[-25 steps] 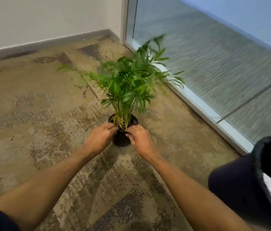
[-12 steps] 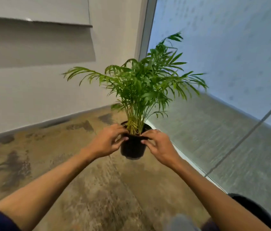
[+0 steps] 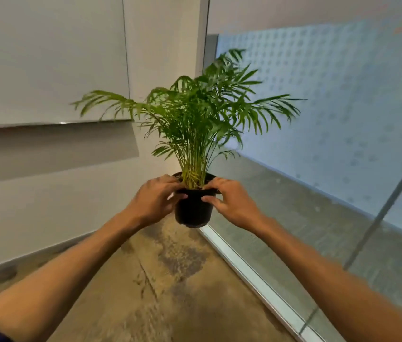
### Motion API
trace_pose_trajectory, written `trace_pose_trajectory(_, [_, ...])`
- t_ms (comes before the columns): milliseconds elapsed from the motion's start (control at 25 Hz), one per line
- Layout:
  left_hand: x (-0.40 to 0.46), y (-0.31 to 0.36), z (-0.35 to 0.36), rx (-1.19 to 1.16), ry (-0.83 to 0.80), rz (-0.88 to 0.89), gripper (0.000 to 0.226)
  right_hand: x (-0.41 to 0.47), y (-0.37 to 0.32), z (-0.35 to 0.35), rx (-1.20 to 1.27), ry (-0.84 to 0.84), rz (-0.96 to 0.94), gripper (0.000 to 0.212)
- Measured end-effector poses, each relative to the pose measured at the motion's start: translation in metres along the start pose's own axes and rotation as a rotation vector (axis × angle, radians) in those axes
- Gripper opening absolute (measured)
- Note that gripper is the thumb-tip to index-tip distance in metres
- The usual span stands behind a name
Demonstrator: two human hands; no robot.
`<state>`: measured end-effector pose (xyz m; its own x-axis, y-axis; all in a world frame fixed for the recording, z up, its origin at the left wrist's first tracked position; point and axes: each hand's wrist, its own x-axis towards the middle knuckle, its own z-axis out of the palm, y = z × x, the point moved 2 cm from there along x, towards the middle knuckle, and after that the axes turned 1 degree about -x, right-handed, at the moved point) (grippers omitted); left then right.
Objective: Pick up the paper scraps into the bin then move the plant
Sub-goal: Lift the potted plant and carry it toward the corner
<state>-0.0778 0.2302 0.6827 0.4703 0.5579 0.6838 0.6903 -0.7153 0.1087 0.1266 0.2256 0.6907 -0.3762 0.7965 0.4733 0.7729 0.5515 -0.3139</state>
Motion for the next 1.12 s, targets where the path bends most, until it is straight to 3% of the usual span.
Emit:
trace_pose_trajectory(240, [0.138, -0.031, -0.07, -0.044, -0.094, -0.042, 0.028, 0.113, 0.002, -0.109, 0.045, 0.005, 0.001, 0.025])
trace_pose_trajectory(360, [0.196, -0.046, -0.101, 0.056, -0.148, -0.077, 0.026, 0.167, 0.003, -0.151, 0.057, -0.044, 0.034, 0.026])
trace_pose_trajectory(560, [0.276, -0.072, -0.134, 0.118, -0.103, -0.077, 0.023, 0.255, 0.006, -0.19, 0.001, -0.124, 0.052, 0.032])
trace_pose_trajectory(840, [0.322, -0.166, -0.108, 0.12, -0.109, -0.098, 0.024, 0.357, 0.036, -0.155, -0.059, -0.121, 0.021, 0.027])
trace_pose_trajectory(1120, [0.384, -0.345, -0.046, 0.009, -0.135, -0.016, 0.018, 0.508, 0.087, -0.069, -0.132, -0.092, 0.046, 0.022])
